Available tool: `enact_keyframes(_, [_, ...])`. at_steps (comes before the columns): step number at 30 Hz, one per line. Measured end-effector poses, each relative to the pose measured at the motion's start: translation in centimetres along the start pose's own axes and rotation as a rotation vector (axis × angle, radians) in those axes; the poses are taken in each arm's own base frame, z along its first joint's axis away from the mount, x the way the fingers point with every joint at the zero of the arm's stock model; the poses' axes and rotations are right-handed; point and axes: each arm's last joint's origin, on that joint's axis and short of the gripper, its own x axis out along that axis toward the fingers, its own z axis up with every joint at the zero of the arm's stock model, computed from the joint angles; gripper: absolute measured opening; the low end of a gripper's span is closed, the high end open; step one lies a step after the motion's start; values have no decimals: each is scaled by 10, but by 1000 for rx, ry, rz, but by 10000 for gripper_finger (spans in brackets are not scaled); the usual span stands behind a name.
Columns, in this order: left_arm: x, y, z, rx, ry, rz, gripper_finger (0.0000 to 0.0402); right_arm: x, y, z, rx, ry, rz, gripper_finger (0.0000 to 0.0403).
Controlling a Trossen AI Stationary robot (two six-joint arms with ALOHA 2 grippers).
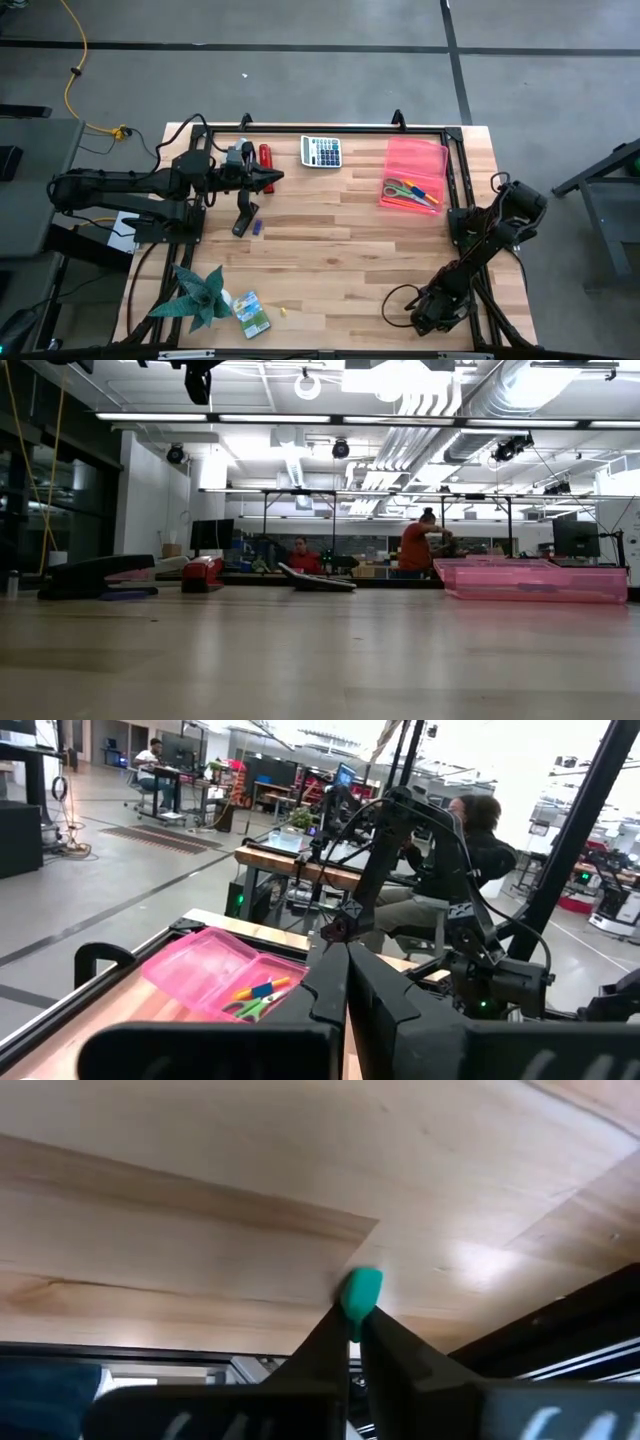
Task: Pack school essentials
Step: Put the green eraser into the pink supply box
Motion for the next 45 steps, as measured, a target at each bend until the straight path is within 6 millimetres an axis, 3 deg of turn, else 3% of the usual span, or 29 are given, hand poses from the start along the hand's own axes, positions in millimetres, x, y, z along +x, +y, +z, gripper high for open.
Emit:
enact_keyframes(7, [0, 0, 0, 0, -2, 0, 0, -21, -8, -6, -115, -91, 86, 2])
enact_keyframes(14, [0, 0, 0, -8, -3, -1, 0, -74, -5, -8, -413, -366, 391, 1])
enact_keyframes(18, [0, 0, 0, -44, -2, -1, 0, -109, 3, 10, -585, -599, 501, 1])
enact_keyframes(27, [3, -1, -4, -159, 38, -13, 0, -205, 13, 74, -847, -1171, 602, 0])
enact_keyframes(32, [7, -1, -5, -210, 24, -26, 0, -250, 1, 95, -1002, -1398, 636, 0])
enact_keyframes(36, [12, -4, -5, -194, -5, -50, 0, -278, -13, 100, -1100, -1537, 686, 0])
enact_keyframes(45, [21, -6, -11, -172, 6, -61, 0, -307, -43, 92, -1134, -1723, 734, 0])
